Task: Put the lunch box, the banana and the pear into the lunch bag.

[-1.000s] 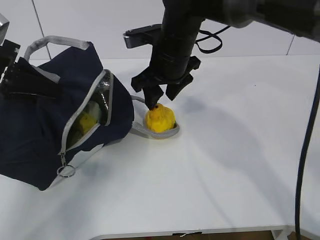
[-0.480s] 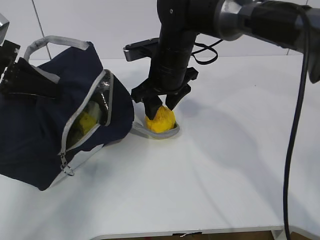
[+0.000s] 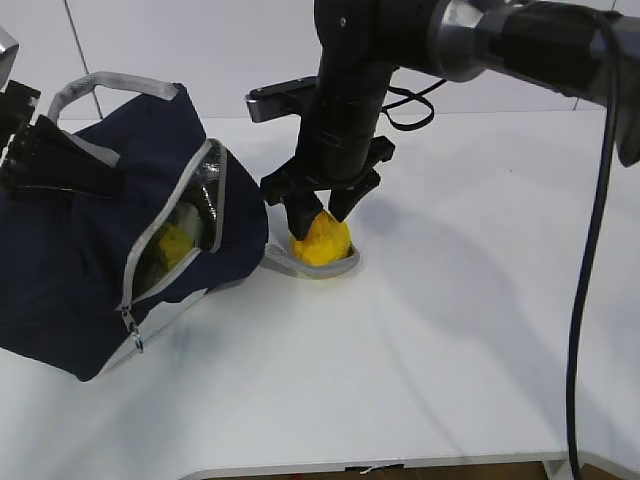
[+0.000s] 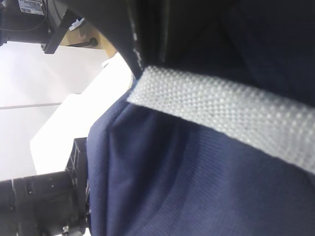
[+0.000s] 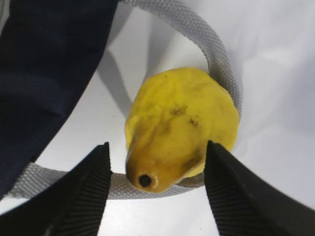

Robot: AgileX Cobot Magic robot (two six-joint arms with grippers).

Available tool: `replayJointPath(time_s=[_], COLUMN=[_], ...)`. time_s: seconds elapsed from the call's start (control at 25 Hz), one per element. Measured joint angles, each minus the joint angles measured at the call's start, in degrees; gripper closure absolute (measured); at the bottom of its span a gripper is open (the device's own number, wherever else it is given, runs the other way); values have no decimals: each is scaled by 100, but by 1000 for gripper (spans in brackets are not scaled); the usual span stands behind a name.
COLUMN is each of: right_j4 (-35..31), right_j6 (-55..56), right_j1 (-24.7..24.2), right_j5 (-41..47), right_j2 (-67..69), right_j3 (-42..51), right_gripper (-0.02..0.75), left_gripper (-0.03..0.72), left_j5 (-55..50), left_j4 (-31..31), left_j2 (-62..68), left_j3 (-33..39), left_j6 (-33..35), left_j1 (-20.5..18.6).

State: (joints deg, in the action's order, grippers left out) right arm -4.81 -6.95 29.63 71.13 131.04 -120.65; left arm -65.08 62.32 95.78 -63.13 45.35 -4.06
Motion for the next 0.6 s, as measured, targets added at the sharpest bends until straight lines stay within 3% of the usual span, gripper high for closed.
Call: replayJointPath(time_s=[0.36, 0.6], right_j4=[-93, -37], right_j6=[0, 0], right_j1=[0, 0], right_j5=[0, 0], right_j2=[0, 0], right_j3=[0, 0], right_gripper=[361, 377], left_gripper=[697, 697], left_j5=[0, -19], left_j4=[-13, -13], left_j2=[0, 0], left_j3=[0, 0], left_j6=[0, 0], left_j1=[0, 0])
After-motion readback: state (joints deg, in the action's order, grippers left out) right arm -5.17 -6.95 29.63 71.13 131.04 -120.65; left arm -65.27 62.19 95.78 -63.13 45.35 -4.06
